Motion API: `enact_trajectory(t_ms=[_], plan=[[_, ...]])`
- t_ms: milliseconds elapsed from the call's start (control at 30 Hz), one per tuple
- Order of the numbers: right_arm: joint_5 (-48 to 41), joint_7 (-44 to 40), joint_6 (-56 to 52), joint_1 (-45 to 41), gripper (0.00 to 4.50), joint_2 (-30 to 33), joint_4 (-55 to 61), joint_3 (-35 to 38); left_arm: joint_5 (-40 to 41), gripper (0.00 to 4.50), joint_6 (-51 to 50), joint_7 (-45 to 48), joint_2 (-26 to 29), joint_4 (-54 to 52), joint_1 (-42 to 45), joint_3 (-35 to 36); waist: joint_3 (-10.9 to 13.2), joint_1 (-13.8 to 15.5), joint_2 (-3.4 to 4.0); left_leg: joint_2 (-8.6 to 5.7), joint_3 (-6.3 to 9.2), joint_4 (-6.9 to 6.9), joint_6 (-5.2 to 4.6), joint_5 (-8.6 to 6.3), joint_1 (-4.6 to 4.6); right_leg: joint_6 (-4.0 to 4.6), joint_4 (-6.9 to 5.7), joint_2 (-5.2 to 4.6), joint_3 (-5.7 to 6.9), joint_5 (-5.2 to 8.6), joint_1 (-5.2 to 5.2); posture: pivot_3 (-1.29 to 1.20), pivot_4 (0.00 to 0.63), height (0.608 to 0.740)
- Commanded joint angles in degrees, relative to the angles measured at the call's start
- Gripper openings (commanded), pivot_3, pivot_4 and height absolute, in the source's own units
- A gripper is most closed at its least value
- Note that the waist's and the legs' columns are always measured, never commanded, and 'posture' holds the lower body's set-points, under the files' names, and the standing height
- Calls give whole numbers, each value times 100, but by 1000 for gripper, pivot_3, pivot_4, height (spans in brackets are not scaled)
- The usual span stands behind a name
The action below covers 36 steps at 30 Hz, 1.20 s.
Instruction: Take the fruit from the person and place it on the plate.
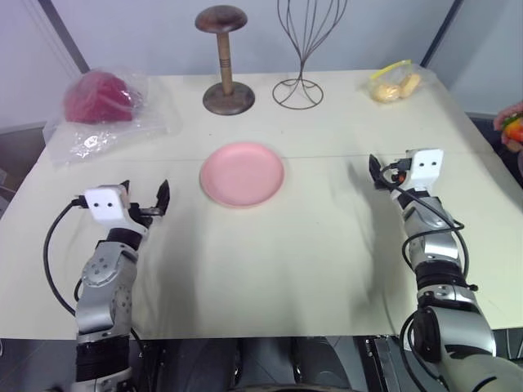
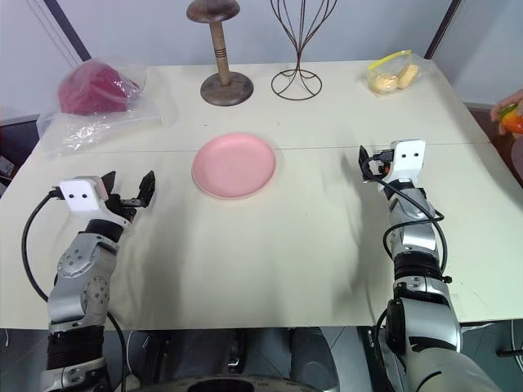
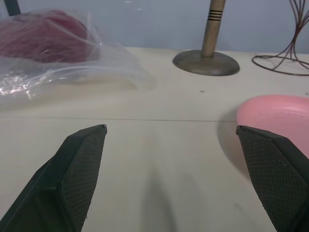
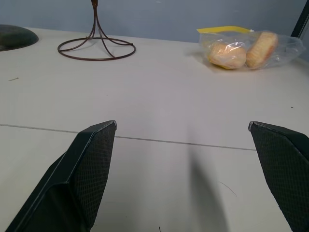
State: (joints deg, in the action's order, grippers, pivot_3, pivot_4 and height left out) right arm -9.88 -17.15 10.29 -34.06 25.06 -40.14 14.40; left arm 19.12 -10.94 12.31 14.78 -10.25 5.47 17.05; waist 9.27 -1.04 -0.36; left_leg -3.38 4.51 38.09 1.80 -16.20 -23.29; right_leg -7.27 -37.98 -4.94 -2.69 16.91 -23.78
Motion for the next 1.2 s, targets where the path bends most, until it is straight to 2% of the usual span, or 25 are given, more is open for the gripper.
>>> enact_trajectory(t_ms=[33,233,367,500,667,900,1200], plan=[[-43,-17,73,-77,4466,72,113,81,110,4500,65,9,8,-197,123,61,0,2,0,0,0,0,0,0,0,0,0,0,0,0,0,0,150,740],[-58,-87,121,-86,4466,98,10,101,61,4500,96,8,25,-180,165,38,0,0,0,0,0,1,0,0,0,0,0,0,0,0,0,0,150,740],[-174,-452,80,-4,4466,151,101,85,29,4500,106,5,19,-190,151,20,0,-2,0,0,0,0,0,0,0,0,0,1,0,0,0,0,150,740],[-575,-1138,-159,328,4466,174,721,126,25,4500,138,33,4,-274,9,13,0,8,0,0,1,0,-1,0,0,0,0,0,1,0,2,0,150,740],[-1516,-2159,-1360,1001,4466,368,2217,134,530,4500,-83,635,57,-641,-282,-194,0,22,0,0,3,1,-2,-1,0,0,0,-2,0,0,2,0,150,740],[-1621,-2377,-1978,1214,4466,508,2728,63,621,4500,-245,805,208,-645,-330,-202,0,24,0,1,5,1,-11,-7,15,0,1,1,2,0,16,0,150,740],[-1573,-2378,-2092,1260,4466,439,2802,54,622,4500,-296,912,237,-696,-400,-246,0,33,0,0,4,2,-8,-5,15,0,2,-1,2,0,18,0,150,740]])
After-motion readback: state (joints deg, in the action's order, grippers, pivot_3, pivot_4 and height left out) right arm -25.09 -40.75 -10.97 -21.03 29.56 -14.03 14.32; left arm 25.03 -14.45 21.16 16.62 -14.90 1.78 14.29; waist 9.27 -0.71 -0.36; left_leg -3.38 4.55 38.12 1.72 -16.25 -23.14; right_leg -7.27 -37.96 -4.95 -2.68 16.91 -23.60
